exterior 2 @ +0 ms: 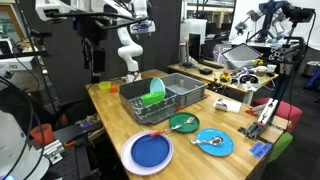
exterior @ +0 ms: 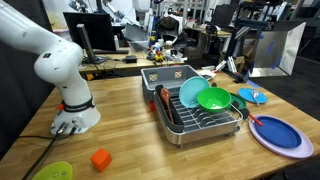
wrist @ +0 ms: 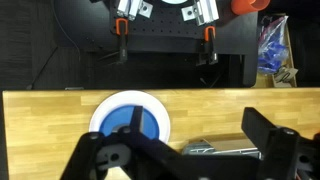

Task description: Park the green bowl properly on the kitchen plate holder

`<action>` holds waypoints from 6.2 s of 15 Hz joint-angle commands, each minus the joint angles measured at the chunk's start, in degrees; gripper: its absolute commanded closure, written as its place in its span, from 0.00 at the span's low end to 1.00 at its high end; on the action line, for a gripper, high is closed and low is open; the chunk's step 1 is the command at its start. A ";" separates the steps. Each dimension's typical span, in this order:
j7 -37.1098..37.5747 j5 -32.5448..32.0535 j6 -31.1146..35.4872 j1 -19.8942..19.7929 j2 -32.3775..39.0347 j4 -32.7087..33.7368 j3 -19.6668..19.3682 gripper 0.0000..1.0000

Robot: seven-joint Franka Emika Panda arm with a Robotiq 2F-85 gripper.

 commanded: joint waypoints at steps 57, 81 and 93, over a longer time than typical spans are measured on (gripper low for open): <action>-6.02 -2.12 31.96 12.95 7.93 0.68 13.03 0.00; 8.72 2.19 33.03 11.97 27.02 12.66 18.73 0.00; 14.36 7.57 29.83 12.11 33.83 17.28 19.55 0.00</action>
